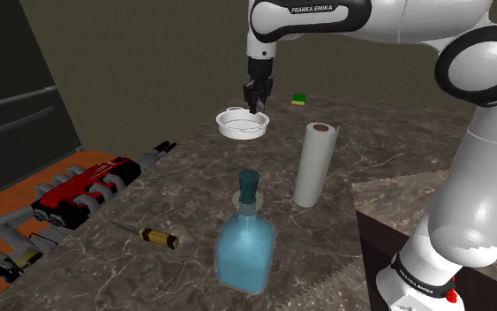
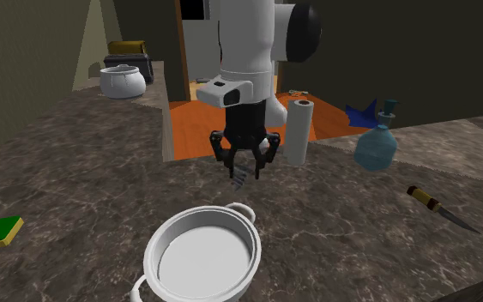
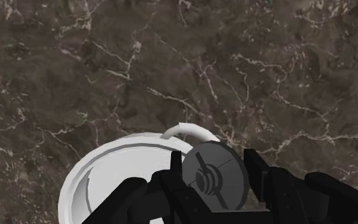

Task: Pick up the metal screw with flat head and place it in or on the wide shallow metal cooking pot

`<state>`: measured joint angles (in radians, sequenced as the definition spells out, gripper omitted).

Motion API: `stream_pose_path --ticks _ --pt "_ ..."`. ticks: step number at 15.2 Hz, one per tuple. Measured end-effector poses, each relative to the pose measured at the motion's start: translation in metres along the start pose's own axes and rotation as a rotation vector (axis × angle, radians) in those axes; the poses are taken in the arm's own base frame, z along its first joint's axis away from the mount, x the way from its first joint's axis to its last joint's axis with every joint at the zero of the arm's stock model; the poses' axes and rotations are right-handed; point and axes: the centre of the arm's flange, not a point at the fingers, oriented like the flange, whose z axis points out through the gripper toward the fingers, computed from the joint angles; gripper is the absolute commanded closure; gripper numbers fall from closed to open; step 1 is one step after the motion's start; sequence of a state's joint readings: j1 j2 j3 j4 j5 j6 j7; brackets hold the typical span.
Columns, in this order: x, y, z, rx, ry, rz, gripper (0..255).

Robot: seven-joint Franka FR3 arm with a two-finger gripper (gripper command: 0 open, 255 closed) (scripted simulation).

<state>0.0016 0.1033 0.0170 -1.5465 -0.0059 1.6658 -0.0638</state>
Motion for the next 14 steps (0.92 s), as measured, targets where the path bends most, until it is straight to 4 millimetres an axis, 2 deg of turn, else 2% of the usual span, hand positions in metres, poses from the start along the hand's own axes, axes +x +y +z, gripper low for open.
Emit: stream_pose_path --ticks 8,14 --pt "0.094 0.055 0.004 -0.001 -0.001 0.002 255" --pt "0.102 0.062 0.033 -0.002 -0.003 0.001 255"
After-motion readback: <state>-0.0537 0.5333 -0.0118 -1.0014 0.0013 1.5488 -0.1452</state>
